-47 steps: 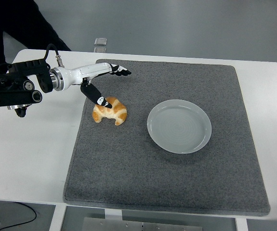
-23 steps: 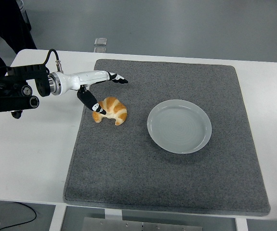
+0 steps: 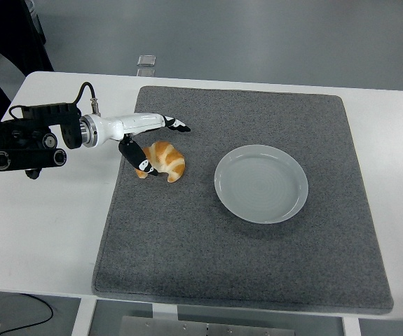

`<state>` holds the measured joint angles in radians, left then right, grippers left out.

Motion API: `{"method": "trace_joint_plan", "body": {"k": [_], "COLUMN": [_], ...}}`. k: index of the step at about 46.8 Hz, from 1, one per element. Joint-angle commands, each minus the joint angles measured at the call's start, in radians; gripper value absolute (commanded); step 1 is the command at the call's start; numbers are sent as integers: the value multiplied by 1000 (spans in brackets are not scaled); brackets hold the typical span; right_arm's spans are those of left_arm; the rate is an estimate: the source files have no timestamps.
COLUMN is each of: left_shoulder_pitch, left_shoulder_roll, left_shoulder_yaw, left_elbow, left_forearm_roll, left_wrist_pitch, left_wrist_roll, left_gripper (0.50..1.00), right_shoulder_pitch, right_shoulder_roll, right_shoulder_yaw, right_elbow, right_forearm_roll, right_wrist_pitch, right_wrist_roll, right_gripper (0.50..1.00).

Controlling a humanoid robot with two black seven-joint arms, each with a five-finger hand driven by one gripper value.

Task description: Place the bread on the plate

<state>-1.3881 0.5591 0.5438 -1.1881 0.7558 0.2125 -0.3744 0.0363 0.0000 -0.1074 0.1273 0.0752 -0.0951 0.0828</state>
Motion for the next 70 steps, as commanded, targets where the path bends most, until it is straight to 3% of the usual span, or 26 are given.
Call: {"method": "trace_joint_plan", "body": {"k": [1, 19, 35, 52, 55, 70], "left_shoulder_pitch": [11, 60, 60, 60, 60, 58], "left_shoulder_roll": [-13, -76, -80, -99, -100, -97], "left_shoulder_yaw": [-1, -2, -2, -2, -2, 1], "left_elbow": [13, 82, 84, 84, 82, 73], "left_forearm_roll": [-1, -1, -1, -1, -1, -1], "left_wrist_pitch": [1, 10, 30, 47, 53, 57], "left_wrist_roll": [0, -1, -1, -1, -1, -1], "left_gripper": [996, 996, 981, 900, 864, 814], "right_shoulder_pitch": [1, 1, 1, 1, 1, 1], "right_shoulder_roll": [0, 0, 0, 0, 0, 0], "right_shoulder_yaw": [0, 0, 0, 0, 0, 0], "right_elbow": [0, 0, 0, 0, 0, 0], "right_forearm_roll": [0, 0, 0, 0, 0, 0], "right_wrist_pitch": [0, 0, 0, 0, 0, 0], "right_wrist_roll": [0, 0, 0, 0, 0, 0], "right_gripper": [952, 952, 952, 952, 952, 952]}}
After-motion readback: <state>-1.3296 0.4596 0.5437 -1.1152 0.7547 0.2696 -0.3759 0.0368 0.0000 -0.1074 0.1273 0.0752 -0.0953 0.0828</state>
